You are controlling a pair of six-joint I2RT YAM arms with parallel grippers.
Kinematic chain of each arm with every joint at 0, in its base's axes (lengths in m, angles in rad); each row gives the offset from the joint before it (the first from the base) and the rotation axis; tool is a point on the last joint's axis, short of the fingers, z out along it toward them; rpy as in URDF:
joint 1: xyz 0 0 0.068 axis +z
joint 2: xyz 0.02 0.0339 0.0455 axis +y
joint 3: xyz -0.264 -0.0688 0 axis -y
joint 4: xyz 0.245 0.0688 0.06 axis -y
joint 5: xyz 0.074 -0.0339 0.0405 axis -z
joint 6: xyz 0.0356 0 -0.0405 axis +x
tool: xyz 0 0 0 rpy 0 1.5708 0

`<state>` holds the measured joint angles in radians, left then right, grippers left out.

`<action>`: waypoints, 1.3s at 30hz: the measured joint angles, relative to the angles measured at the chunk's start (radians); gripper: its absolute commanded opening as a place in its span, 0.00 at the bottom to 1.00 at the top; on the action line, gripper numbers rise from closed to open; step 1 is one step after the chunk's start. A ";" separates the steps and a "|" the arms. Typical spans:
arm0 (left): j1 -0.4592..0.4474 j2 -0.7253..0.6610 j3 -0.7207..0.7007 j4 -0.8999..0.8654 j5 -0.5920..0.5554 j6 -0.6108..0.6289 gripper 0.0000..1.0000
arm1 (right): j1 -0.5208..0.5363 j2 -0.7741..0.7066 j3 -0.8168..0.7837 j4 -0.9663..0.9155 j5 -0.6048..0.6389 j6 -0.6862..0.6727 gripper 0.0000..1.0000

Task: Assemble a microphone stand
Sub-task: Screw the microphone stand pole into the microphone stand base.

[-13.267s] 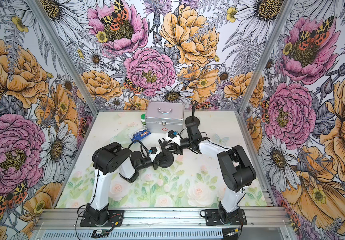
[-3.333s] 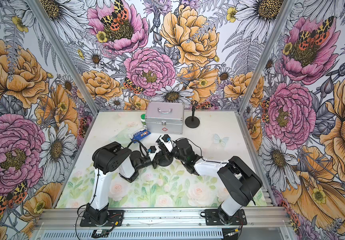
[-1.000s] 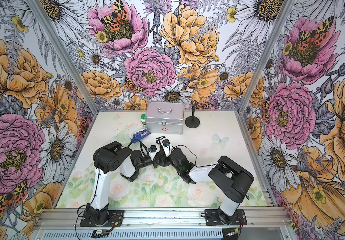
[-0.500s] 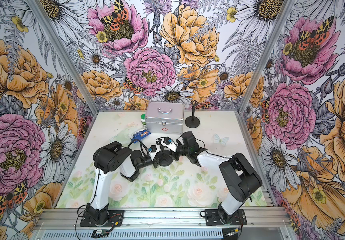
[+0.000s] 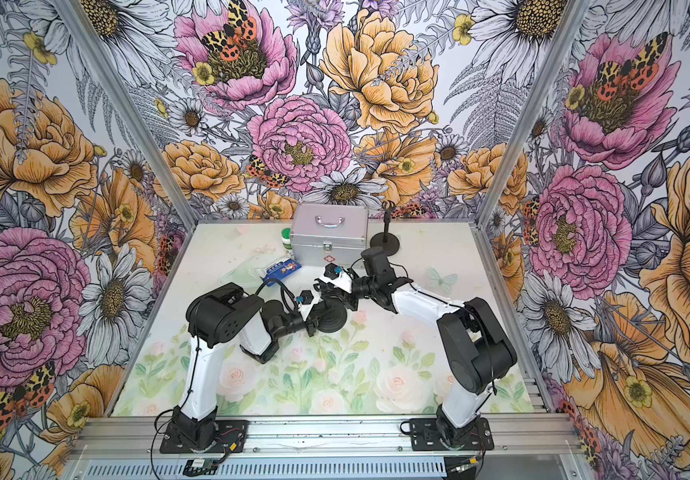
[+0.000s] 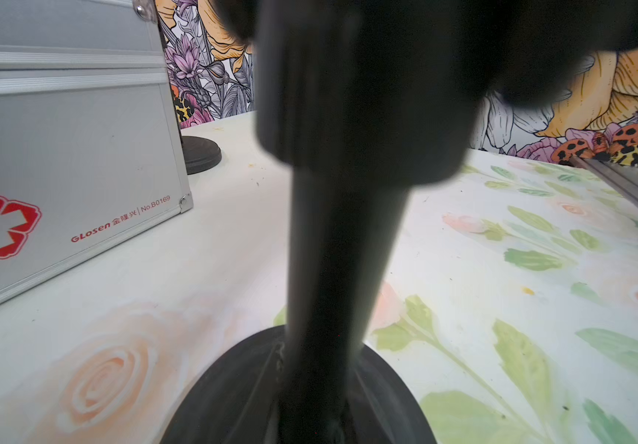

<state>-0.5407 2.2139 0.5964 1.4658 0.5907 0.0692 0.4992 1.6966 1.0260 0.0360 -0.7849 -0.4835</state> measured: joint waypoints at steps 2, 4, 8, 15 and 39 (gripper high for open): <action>0.000 0.000 0.000 0.000 -0.003 0.000 0.21 | 0.026 -0.029 -0.071 0.118 0.097 0.109 0.00; 0.000 0.000 0.000 0.000 -0.005 0.001 0.21 | 0.079 -0.078 -0.171 0.259 0.270 0.228 0.00; 0.000 0.002 0.000 0.001 -0.004 0.008 0.21 | 0.281 -0.111 -0.338 0.554 0.815 0.485 0.00; 0.000 0.002 0.000 0.001 -0.006 0.008 0.21 | 0.383 -0.041 -0.343 0.689 1.122 0.587 0.25; -0.003 0.002 0.001 0.001 -0.010 0.017 0.21 | -0.072 0.076 0.043 -0.048 -0.203 -0.055 0.44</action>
<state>-0.5442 2.2162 0.5976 1.4666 0.5808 0.0860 0.4274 1.7725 1.0687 -0.0116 -0.9874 -0.5385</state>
